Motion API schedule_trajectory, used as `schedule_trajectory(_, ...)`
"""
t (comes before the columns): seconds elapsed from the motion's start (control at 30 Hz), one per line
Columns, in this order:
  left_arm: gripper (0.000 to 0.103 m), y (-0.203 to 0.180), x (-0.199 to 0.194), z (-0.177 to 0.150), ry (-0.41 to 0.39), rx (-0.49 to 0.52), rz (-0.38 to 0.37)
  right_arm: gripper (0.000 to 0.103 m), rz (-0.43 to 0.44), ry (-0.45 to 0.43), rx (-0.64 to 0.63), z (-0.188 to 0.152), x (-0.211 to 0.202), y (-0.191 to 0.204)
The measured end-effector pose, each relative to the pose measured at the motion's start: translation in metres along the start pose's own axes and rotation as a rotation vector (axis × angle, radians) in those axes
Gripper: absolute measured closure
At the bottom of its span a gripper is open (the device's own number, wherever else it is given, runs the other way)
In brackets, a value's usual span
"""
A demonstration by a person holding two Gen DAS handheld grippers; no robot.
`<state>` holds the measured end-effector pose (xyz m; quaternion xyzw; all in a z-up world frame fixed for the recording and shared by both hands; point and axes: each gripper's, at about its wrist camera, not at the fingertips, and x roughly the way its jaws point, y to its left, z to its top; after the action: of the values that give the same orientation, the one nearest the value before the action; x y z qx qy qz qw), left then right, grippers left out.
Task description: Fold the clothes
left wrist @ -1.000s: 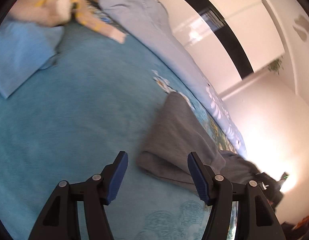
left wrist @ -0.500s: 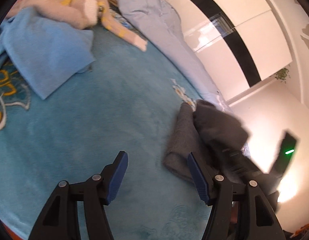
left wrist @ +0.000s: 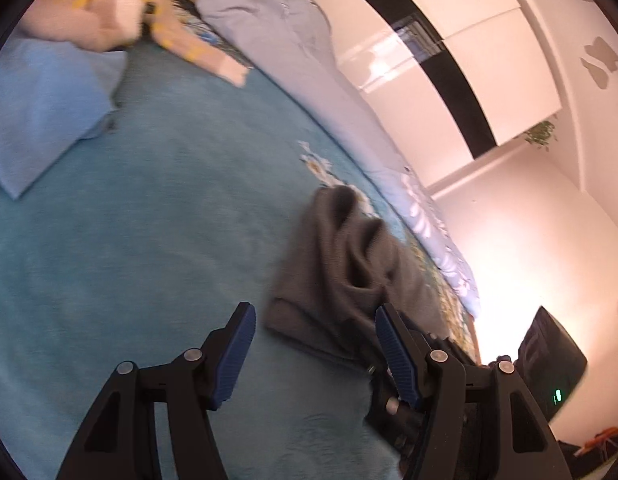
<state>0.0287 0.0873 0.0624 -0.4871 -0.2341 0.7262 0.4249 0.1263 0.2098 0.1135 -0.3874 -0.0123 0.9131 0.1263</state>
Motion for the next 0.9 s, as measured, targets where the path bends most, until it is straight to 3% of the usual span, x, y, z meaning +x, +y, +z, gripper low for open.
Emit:
schedule_trajectory(0.1, 0.036, -0.008, 0.002, 0.001, 0.005, 0.018, -0.027, 0.047, 0.039, -0.095, 0.013, -0.004, -0.023, -0.001)
schedule_trajectory(0.2, 0.035, -0.027, 0.011, 0.006, 0.017, 0.084, -0.046, 0.047, 0.042, -0.135, 0.112, -0.014, -0.045, -0.030)
schedule_trajectory(0.47, 0.032, -0.087, 0.064, 0.007, 0.043, 0.351, 0.063, 0.043, -0.033, -0.114, 0.336, -0.049, -0.081, -0.109)
schedule_trajectory(0.7, 0.033, -0.081, 0.087, -0.007, 0.112, 0.396, 0.144, 0.043, -0.040, -0.070, 0.422, -0.075, -0.078, -0.131)
schedule_trajectory(0.73, 0.040, -0.079, 0.090, -0.008, 0.111, 0.388, 0.145, 0.043, -0.035, -0.062, 0.438, -0.078, -0.075, -0.133)
schedule_trajectory(0.77, 0.068, -0.076, 0.092, -0.008, 0.113, 0.372, 0.142, 0.043, -0.025, -0.052, 0.455, -0.080, -0.072, -0.135)
schedule_trajectory(0.8, 0.080, -0.073, 0.093, -0.006, 0.120, 0.350, 0.130, 0.043, -0.013, -0.046, 0.472, -0.082, -0.070, -0.136)
schedule_trajectory(0.83, 0.088, -0.071, 0.095, -0.004, 0.131, 0.328, 0.109, 0.043, -0.008, -0.046, 0.477, -0.084, -0.071, -0.137)
schedule_trajectory(0.9, 0.092, -0.071, 0.096, -0.001, 0.128, 0.317, 0.083, 0.043, -0.005, -0.047, 0.477, -0.085, -0.072, -0.139)
